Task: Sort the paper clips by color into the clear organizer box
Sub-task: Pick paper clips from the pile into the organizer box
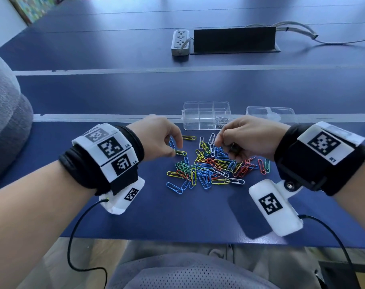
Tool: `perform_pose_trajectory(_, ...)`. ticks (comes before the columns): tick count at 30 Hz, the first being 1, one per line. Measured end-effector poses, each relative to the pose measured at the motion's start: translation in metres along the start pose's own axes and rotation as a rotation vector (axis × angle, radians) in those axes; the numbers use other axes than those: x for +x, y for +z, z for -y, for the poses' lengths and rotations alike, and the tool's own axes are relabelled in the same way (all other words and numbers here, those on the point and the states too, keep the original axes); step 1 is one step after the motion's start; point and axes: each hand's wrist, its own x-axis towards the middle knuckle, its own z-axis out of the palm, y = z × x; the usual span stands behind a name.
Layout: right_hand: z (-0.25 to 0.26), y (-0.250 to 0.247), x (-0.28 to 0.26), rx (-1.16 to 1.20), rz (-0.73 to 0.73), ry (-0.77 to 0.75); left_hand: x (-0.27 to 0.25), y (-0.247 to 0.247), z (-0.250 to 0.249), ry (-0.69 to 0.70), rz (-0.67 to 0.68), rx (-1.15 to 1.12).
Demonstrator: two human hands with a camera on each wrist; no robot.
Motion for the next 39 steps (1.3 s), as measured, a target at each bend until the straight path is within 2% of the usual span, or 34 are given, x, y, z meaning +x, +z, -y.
perform_pose_trajectory(4, -0.002, 0.000, 0.001, 0.056, 0.009, 0.010, 0.006, -0.004, 0.007, -0.029, -0.060, 0.067)
perform_pose_trajectory(9, 0.001, 0.002, 0.003, 0.012, 0.026, 0.012, 0.012, -0.007, 0.010, -0.035, 0.011, 0.166)
perform_pose_trajectory(14, 0.001, -0.002, 0.004, -0.042, -0.037, -0.024, 0.012, -0.011, 0.011, 0.022, 0.052, 0.290)
perform_pose_trajectory(18, 0.004, -0.009, 0.006, -0.074, -0.033, -0.036, 0.012, -0.009, 0.014, -0.009, 0.002, 0.176)
perform_pose_trajectory(21, 0.010, -0.014, 0.013, -0.103, -0.130, -0.064, 0.014, -0.009, 0.007, -0.069, 0.060, 0.078)
perform_pose_trajectory(26, 0.022, -0.024, 0.022, 0.153, -0.110, -0.079, 0.028, -0.020, -0.013, -0.042, 0.099, 0.023)
perform_pose_trajectory(29, 0.030, -0.027, 0.029, 0.014, -0.150, -0.088, 0.041, -0.029, -0.024, -0.031, 0.066, 0.048)
perform_pose_trajectory(33, 0.038, -0.025, 0.042, -0.214, -0.277, -0.102, 0.059, -0.031, -0.032, -0.010, -0.002, 0.170)
perform_pose_trajectory(39, 0.043, -0.018, 0.045, -0.365, -0.360, -0.104, 0.068, -0.027, -0.039, 0.057, 0.033, 0.313)
